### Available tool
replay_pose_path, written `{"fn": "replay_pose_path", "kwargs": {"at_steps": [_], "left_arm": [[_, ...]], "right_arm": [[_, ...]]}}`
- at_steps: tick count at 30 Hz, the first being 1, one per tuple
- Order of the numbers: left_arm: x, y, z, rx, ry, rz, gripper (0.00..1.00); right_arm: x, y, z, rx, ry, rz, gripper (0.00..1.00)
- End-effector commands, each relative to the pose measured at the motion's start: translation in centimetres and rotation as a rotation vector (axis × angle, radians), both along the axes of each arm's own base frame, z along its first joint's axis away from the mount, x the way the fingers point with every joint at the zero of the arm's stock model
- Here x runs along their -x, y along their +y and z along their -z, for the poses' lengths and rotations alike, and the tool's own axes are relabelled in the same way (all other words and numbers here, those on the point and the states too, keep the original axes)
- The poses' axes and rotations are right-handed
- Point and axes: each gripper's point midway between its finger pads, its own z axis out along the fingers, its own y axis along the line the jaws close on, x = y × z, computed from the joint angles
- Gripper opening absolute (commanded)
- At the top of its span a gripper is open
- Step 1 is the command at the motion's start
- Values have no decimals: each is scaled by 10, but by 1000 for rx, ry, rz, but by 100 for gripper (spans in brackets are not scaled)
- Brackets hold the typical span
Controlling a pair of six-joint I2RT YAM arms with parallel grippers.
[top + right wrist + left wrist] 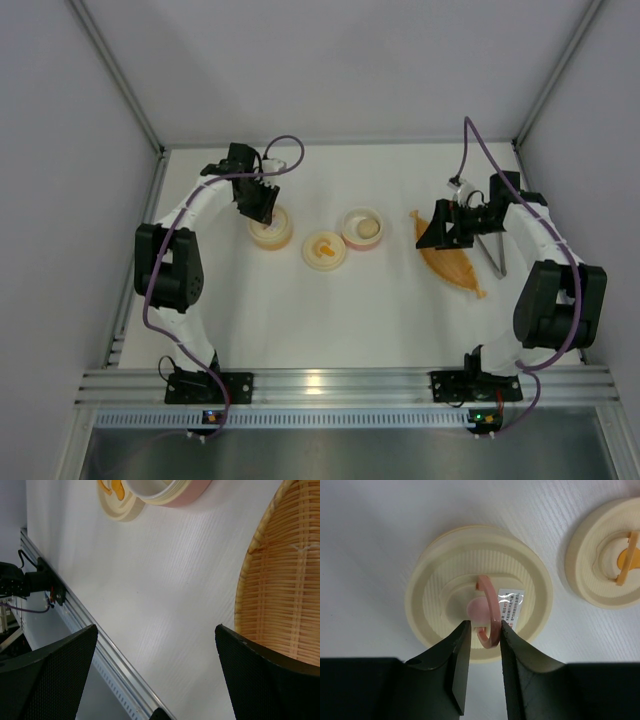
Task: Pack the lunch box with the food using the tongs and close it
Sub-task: Close the box lid on the packing box.
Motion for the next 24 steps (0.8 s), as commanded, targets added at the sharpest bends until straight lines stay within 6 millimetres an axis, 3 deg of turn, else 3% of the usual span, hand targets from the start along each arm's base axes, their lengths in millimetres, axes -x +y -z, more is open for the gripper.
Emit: {"fn": "replay_pose_path", "kwargs": {"at_steps": [1, 15, 21, 24], "left_arm": [[-9, -4, -5, 12, -46, 4, 34], [-13, 0, 6, -9, -37, -22, 25], [-13, 0, 2, -10, -33, -30, 17], [-12, 2, -10, -16, -38, -46, 13]], "right_arm": [[-10, 1, -8, -4, -68, -22, 99], [-10, 1, -8, -6, -68, -23, 99], [-10, 1, -10, -5, -72, -23, 99], [-10, 1, -10, -3, -73, -23, 99]]}}
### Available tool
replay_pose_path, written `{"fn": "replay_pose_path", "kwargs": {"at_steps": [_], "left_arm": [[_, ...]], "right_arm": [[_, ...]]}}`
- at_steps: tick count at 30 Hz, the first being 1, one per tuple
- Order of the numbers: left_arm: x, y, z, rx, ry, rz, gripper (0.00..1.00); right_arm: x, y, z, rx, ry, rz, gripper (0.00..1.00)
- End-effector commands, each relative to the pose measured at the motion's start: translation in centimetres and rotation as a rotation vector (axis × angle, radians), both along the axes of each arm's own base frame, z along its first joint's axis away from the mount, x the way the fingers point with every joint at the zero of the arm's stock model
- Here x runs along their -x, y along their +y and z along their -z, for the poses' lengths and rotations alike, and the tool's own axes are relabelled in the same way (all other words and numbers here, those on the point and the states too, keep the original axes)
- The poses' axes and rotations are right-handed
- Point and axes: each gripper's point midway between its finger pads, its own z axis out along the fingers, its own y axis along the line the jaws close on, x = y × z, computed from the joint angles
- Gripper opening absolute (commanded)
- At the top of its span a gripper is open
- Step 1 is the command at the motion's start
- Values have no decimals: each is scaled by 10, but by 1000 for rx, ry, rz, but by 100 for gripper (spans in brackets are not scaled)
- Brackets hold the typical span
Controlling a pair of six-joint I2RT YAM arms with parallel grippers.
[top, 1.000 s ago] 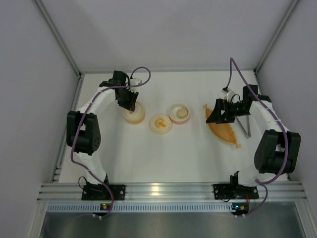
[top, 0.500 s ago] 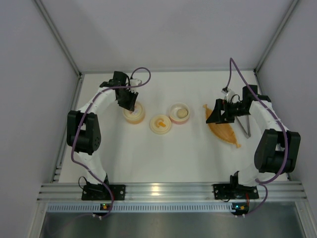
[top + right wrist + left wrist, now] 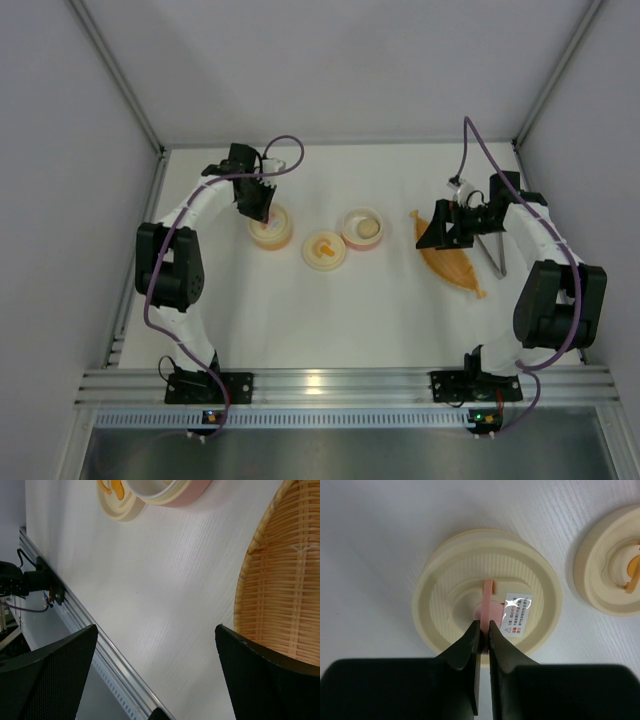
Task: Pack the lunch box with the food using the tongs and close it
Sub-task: Close the box lid on the packing box.
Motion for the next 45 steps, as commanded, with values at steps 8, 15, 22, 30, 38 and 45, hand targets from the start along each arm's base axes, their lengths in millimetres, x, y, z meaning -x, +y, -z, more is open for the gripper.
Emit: {"fn": "replay_pose_path", "kwargs": {"at_steps": [8, 15, 22, 30, 38, 45], "left_arm": [[-8, -4, -55, 30, -57, -39, 4], [-10, -4, -60, 26, -33, -41, 0], [3, -13, -55, 23, 82, -61, 0], [1, -6, -52, 7, 139, -291, 0], [1, 19, -50, -67, 77, -632, 0], [10, 8, -42, -36, 65, -649, 0]], "right_arm": [[-10, 2, -11, -12, -68, -18, 99], [-11, 2, -11, -12, -70, -17, 99], [-11, 0, -8, -1, -59, -11, 99], [-11, 0, -7, 2, -57, -10, 99], [-11, 0, -5, 4, -51, -9, 99], [-12, -1, -5, 3, -49, -8, 99]]}}
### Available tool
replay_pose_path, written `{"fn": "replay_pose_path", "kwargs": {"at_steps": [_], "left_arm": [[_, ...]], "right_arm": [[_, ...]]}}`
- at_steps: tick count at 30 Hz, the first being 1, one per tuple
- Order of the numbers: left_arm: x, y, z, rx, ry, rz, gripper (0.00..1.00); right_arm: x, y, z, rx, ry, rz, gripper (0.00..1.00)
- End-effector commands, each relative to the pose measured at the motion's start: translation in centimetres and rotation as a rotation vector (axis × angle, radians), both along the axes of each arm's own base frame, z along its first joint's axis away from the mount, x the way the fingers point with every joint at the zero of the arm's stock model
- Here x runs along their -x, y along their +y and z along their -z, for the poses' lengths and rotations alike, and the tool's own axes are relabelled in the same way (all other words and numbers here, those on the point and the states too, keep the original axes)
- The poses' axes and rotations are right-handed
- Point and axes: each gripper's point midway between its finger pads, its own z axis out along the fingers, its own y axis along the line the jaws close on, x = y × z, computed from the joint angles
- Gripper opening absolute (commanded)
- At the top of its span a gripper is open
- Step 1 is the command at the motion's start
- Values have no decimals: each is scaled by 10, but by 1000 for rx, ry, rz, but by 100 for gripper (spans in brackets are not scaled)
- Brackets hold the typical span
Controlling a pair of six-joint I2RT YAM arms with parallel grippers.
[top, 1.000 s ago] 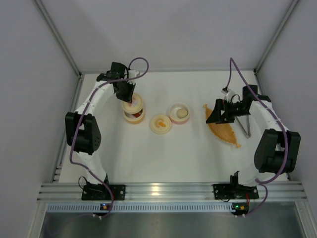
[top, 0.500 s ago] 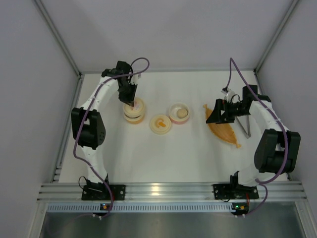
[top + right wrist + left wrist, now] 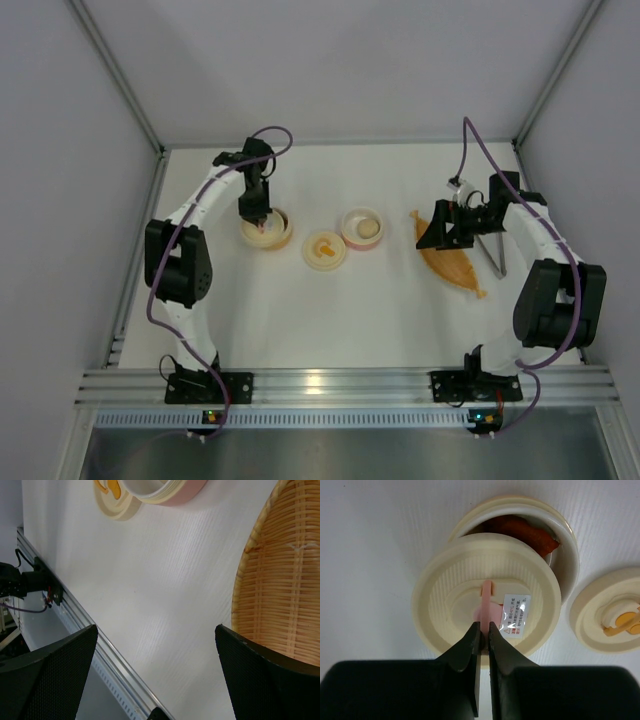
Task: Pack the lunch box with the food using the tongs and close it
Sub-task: Close the box lid on the packing box.
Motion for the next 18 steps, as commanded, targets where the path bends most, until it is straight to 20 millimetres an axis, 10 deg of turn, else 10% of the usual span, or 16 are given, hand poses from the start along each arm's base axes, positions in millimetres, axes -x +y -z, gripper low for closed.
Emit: {"fn": "replay_pose_path", "kwargs": {"at_steps": [1, 18], "left_arm": [[-10, -9, -29, 61, -141, -62, 0], [-29, -23, -27, 138, -208, -99, 0]], "right_arm": [[-11, 1, -7, -4, -55, -11, 99], [-12, 1, -5, -6, -45, -18, 100]]}}
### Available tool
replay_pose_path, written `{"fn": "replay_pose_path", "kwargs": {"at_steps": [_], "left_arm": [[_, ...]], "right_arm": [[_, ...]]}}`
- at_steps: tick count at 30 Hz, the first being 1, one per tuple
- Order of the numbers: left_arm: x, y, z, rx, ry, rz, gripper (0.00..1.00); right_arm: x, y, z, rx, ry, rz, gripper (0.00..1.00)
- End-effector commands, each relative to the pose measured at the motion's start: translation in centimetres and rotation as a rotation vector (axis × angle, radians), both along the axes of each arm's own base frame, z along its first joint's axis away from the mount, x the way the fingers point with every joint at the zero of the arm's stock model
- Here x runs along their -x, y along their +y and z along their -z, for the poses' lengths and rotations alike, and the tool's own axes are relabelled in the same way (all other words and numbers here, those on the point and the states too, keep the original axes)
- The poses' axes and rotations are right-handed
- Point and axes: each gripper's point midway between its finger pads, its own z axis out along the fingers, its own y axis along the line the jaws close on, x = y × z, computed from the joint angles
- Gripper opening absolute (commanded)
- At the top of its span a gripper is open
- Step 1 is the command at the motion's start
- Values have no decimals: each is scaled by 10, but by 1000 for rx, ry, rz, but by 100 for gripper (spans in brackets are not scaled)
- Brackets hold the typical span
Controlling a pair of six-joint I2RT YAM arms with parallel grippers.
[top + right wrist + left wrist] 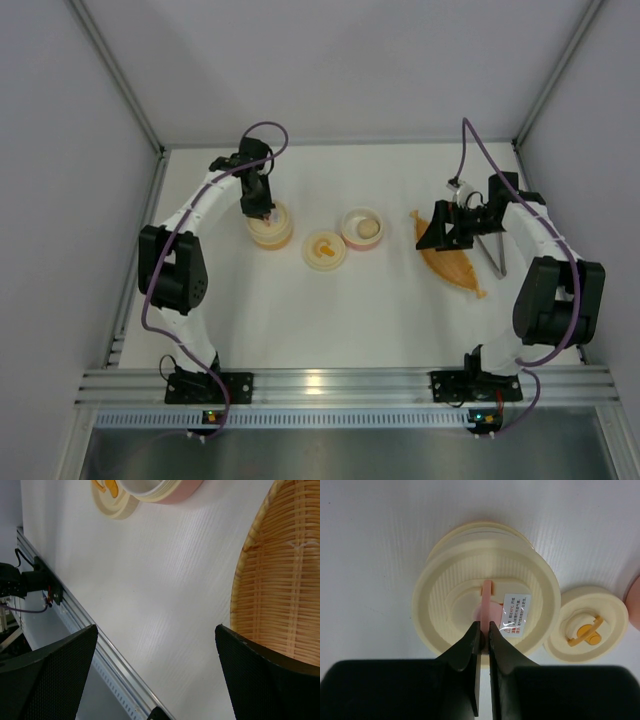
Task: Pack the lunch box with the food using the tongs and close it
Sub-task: Close the box lid on the packing box.
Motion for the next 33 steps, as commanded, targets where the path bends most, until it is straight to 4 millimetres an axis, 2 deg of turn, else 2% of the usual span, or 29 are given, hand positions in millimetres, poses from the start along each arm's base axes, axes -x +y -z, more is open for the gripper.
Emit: {"fn": "replay_pose_path", "kwargs": {"at_steps": [1, 19, 28, 33], "left_arm": [[-18, -3, -16, 26, -76, -32, 0], [-22, -4, 10, 11, -39, -35, 0], [-28, -3, 5, 2, -62, -21, 0], [-23, -1, 13, -11, -36, -4, 0]], "right_arm": [[-11, 1, -8, -7, -57, -18, 99], [-10, 1, -6, -9, -50, -19, 99], [-9, 1, -3, -10, -44, -20, 99], [-10, 1, -3, -10, -41, -19, 99]]}}
